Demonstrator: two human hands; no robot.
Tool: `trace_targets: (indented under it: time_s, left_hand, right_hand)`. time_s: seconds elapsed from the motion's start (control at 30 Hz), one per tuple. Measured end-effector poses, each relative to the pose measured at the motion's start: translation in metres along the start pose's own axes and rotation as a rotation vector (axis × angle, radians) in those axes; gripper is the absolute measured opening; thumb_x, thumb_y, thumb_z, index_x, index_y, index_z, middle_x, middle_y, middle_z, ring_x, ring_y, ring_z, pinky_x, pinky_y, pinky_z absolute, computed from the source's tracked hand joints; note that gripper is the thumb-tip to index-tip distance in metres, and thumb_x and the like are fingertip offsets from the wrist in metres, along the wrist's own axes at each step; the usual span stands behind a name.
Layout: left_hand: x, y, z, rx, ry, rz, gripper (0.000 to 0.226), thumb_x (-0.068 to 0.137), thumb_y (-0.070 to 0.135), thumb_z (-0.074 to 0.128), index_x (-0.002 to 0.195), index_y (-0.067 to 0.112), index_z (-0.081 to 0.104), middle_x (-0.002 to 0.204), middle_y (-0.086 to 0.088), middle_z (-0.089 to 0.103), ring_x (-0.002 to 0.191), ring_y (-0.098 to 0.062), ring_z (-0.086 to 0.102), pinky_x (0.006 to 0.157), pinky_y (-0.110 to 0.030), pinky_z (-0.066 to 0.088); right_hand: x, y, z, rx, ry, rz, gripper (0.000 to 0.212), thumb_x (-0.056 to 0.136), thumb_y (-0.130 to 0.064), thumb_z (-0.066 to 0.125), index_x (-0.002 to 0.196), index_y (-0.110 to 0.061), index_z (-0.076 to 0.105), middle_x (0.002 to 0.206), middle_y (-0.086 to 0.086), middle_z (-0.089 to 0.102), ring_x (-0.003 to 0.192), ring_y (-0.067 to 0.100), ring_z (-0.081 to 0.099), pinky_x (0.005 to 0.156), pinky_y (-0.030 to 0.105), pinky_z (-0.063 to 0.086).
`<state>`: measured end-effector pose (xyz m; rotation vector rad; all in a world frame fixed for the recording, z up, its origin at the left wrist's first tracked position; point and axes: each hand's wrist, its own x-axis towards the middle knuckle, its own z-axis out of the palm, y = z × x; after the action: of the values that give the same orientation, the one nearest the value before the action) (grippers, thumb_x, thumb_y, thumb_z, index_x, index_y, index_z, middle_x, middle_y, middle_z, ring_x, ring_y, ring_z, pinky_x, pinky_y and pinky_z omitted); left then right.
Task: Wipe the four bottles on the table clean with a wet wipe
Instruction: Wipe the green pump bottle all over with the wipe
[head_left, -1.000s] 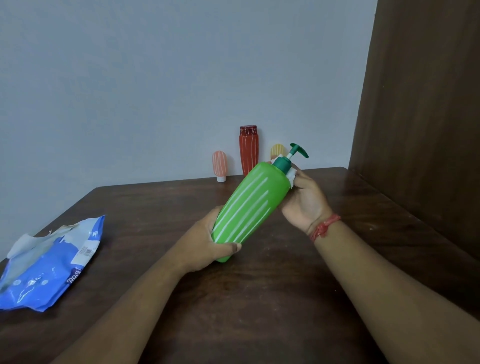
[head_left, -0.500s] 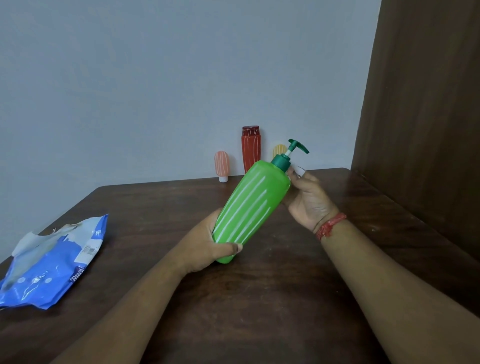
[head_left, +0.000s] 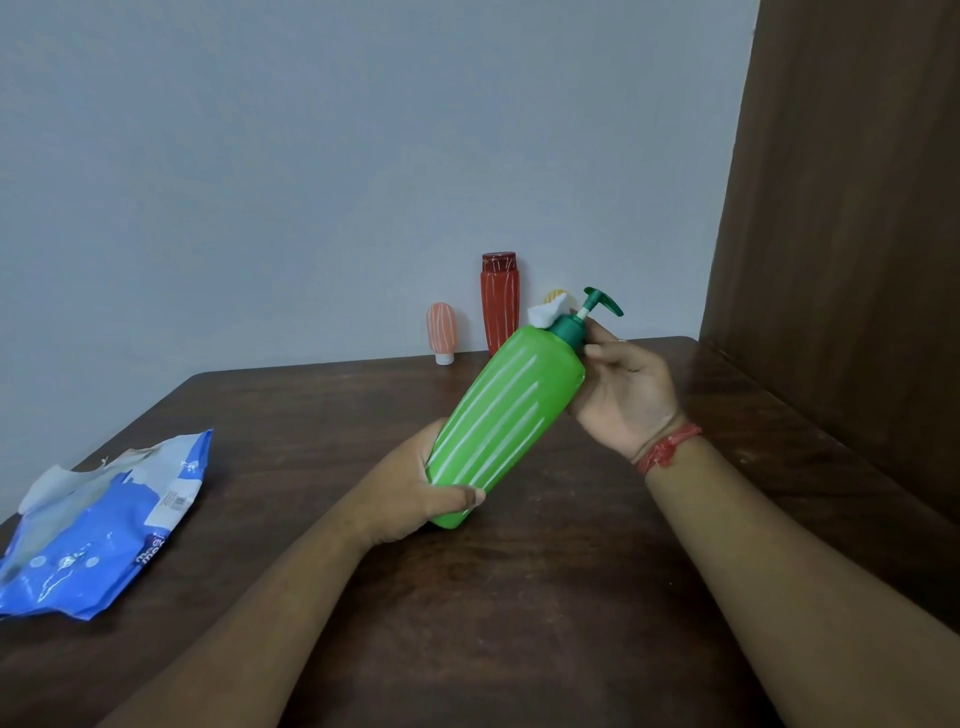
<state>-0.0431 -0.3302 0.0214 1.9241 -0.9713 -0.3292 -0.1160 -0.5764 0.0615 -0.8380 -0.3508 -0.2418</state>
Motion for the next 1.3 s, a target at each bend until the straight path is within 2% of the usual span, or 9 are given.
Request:
trace_targets:
  time_s: [0.1,0.23,0.37,0.57,0.77,0.9,1.03,1.2,1.3]
  left_hand:
    - [0.0,0.002,0.0,0.029,-0.006,-0.011,0.071,0.066,0.037,0.08,0.13,0.04,0.051,0.109,0.011,0.067,0.098,-0.005,0.065,0.08,-0.022,0.049]
    - [0.0,0.003,0.001,0.041,0.006,-0.019,0.069,0.065,0.038,0.08,0.127,0.04,0.051,0.108,0.012,0.067,0.097,-0.004,0.065,0.08,-0.023,0.05]
    - [0.0,0.003,0.002,0.057,0.017,-0.017,0.071,0.066,0.04,0.079,0.13,0.04,0.049,0.109,0.012,0.066,0.098,-0.005,0.064,0.082,-0.025,0.052]
    - [-0.001,0.004,0.0,0.075,0.012,-0.011,0.069,0.066,0.04,0.079,0.129,0.04,0.05,0.109,0.011,0.066,0.099,-0.006,0.064,0.084,-0.027,0.053]
    - [0.001,0.004,0.001,0.087,0.02,-0.008,0.067,0.066,0.04,0.079,0.127,0.038,0.051,0.107,0.011,0.066,0.096,-0.006,0.064,0.084,-0.029,0.054]
    - [0.0,0.003,0.001,0.081,0.026,0.0,0.068,0.066,0.04,0.08,0.128,0.039,0.052,0.106,0.012,0.067,0.096,-0.006,0.065,0.083,-0.029,0.053]
    - [0.001,0.004,0.0,0.087,0.024,-0.014,0.066,0.067,0.04,0.08,0.127,0.039,0.052,0.108,0.011,0.067,0.098,-0.007,0.065,0.086,-0.031,0.055]
    - [0.002,0.004,0.0,0.098,0.027,-0.02,0.064,0.074,0.032,0.082,0.13,0.037,0.049,0.11,0.011,0.065,0.099,-0.007,0.063,0.085,-0.03,0.054]
    - [0.002,0.003,0.001,0.075,0.049,-0.027,0.071,0.069,0.039,0.08,0.132,0.036,0.048,0.112,0.011,0.065,0.1,-0.007,0.063,0.082,-0.027,0.052]
  right_hand:
    - [0.0,-0.001,-0.001,-0.092,0.011,-0.031,0.052,0.08,-0.014,0.072,0.13,-0.012,0.059,0.119,0.009,0.068,0.111,0.026,0.064,0.093,0.041,0.053]
    - [0.006,-0.001,0.0,-0.292,0.14,-0.097,0.069,0.061,-0.035,0.091,0.12,-0.01,0.066,0.116,0.008,0.069,0.108,0.022,0.064,0.091,0.037,0.055]
    - [0.006,-0.001,-0.003,-0.361,0.212,-0.132,0.075,0.053,-0.045,0.093,0.111,-0.004,0.068,0.103,0.007,0.073,0.097,0.017,0.067,0.084,0.03,0.057]
    - [0.005,0.0,0.001,-0.269,0.086,-0.056,0.072,0.065,-0.034,0.089,0.127,-0.01,0.063,0.125,0.011,0.066,0.114,0.025,0.062,0.093,0.041,0.053]
    - [0.006,-0.001,-0.003,-0.398,0.259,-0.129,0.078,0.05,-0.048,0.094,0.11,-0.004,0.069,0.102,0.009,0.074,0.096,0.02,0.068,0.084,0.032,0.056]
    - [0.004,0.002,0.004,-0.337,0.215,-0.101,0.064,0.065,-0.038,0.085,0.117,-0.006,0.066,0.111,0.01,0.071,0.104,0.023,0.066,0.089,0.039,0.054]
    - [0.003,0.001,0.007,-0.294,0.188,-0.078,0.041,0.081,-0.023,0.067,0.12,-0.007,0.064,0.114,0.009,0.07,0.107,0.022,0.065,0.09,0.037,0.055]
    - [0.006,0.004,0.007,-0.442,0.356,-0.156,0.049,0.066,-0.038,0.078,0.101,-0.006,0.069,0.096,0.008,0.074,0.092,0.02,0.068,0.084,0.034,0.055]
    - [0.01,0.011,0.006,-0.597,0.486,-0.261,0.026,0.079,-0.031,0.078,0.089,-0.01,0.065,0.084,0.005,0.068,0.079,0.017,0.063,0.072,0.035,0.053]
